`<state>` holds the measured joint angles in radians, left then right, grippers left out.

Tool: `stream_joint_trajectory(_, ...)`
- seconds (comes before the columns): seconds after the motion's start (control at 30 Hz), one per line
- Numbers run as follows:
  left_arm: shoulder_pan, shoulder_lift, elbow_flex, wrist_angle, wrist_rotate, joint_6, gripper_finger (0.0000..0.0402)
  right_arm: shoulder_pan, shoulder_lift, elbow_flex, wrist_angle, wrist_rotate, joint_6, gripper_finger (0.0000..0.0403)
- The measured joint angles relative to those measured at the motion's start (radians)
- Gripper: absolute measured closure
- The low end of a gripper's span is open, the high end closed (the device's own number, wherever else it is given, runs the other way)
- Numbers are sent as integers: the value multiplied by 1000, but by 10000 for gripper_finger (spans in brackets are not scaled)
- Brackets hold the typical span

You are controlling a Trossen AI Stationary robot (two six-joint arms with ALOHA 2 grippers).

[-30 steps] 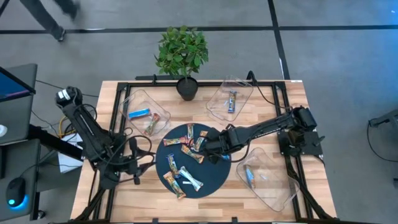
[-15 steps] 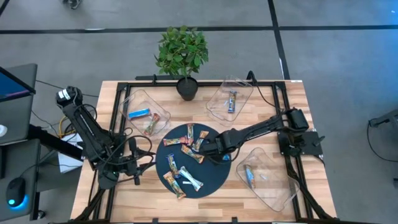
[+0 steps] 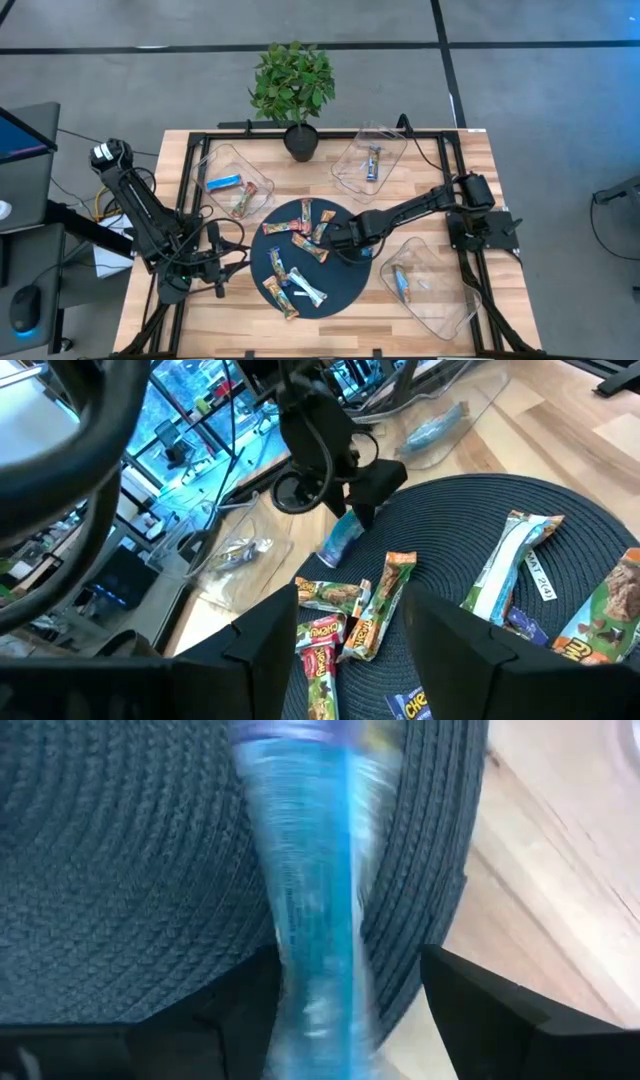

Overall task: Pick and place Granola Bars by type
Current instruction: Put the blue granola bar into the top right transparent bin

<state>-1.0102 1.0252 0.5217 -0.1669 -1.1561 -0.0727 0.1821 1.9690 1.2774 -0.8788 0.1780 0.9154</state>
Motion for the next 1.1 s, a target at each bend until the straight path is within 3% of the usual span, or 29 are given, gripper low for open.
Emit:
stream_joint_trajectory(0.4, 1, 0, 0, 0, -1, 0, 226, 0, -2, -8, 0, 4, -10, 177)
stream_joint_trajectory(0.87, 1, 0, 0, 0, -2, -1, 226, 0, -2, -10, -1, 4, -25, 289)
stream_joint_trajectory(1.1, 1, 0, 0, 0, -2, -1, 226, 1, -2, -10, 0, 6, -25, 318)
